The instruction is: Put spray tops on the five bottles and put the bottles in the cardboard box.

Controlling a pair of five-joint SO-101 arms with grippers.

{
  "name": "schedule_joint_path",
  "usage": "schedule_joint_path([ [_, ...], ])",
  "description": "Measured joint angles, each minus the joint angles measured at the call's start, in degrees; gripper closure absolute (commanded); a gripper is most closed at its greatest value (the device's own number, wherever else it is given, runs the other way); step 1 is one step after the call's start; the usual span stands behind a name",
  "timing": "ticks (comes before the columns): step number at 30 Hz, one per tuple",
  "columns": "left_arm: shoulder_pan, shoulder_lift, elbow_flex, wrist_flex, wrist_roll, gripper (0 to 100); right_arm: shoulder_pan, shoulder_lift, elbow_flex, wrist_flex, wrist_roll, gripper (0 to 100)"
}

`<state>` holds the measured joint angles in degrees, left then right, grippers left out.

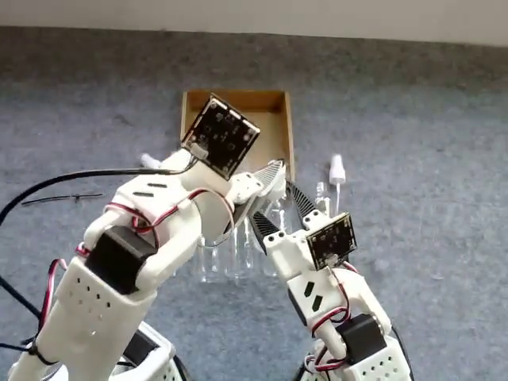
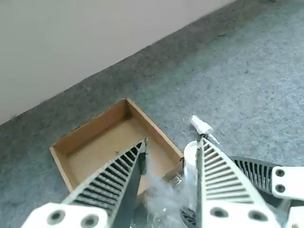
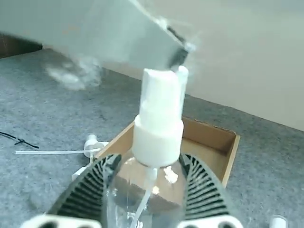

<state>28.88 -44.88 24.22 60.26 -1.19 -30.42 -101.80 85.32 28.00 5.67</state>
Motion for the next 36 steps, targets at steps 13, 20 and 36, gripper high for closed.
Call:
schedule_joint_path([
  [13,-11.9,-4.0,-8.3,0.5,-0.2,83,0.1,-0.2,-0.2,-0.1,0.0,99.4],
  [20,-23.4,-5.1,-0.6,5.3,-0.2,83,0.1,8.1,-5.7,-2.5,0.0,99.4],
  [36,-47.1,-5.1,44.2,-24.9,6.2,83,0.0,89.9,-61.5,-20.7,0.8,99.4],
])
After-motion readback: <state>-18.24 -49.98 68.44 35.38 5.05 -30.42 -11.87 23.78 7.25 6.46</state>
